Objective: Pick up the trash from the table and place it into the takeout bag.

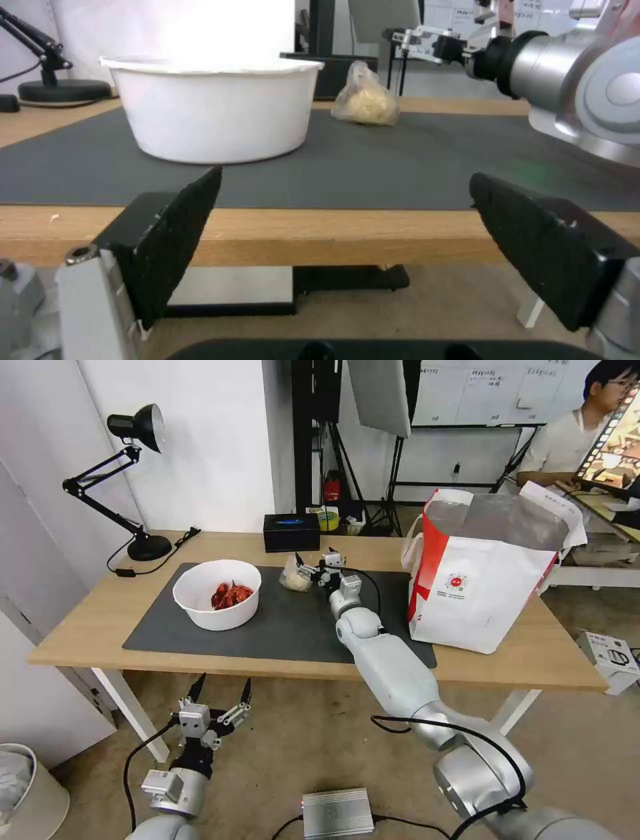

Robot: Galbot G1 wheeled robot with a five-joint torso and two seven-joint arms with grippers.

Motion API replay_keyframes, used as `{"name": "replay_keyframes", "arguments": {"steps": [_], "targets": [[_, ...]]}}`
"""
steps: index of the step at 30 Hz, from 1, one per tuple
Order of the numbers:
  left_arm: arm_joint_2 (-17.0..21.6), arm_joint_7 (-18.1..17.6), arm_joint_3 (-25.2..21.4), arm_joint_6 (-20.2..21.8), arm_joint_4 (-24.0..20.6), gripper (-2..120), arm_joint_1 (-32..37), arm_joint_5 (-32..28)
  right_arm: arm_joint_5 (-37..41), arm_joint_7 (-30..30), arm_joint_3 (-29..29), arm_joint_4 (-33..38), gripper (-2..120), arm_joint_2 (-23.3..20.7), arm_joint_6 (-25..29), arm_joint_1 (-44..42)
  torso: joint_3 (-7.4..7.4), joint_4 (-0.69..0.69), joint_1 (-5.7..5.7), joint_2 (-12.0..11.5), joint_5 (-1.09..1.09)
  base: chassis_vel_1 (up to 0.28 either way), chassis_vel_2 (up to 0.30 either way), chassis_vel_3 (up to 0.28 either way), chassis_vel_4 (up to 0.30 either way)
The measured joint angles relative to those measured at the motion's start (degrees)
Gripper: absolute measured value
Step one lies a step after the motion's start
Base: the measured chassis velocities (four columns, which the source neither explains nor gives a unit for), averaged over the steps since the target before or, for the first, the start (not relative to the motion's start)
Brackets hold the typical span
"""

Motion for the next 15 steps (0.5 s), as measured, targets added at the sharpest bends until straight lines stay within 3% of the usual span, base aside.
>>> {"name": "replay_keyframes", "arguments": {"steps": [7, 15], "targets": [[0.01, 0.01, 0.07, 0.04, 0.06, 100, -0.14, 0.24, 5.53, -1.81, -0.82, -0.86, 100, 0.0, -2.99, 0.81, 0.0, 0.0, 0.0, 0.0, 0.0, 0.0, 0.0, 0.0, 0.0], [-0.02, 0.04, 0.22, 0.13, 1.08, 100, -0.79, 0.33, 2.51, -2.38, -1.03, -1.96, 100, -0.04, -7.61, 1.63, 0.0, 0.0, 0.0, 0.0, 0.0, 0.0, 0.0, 0.0, 0.0]]}}
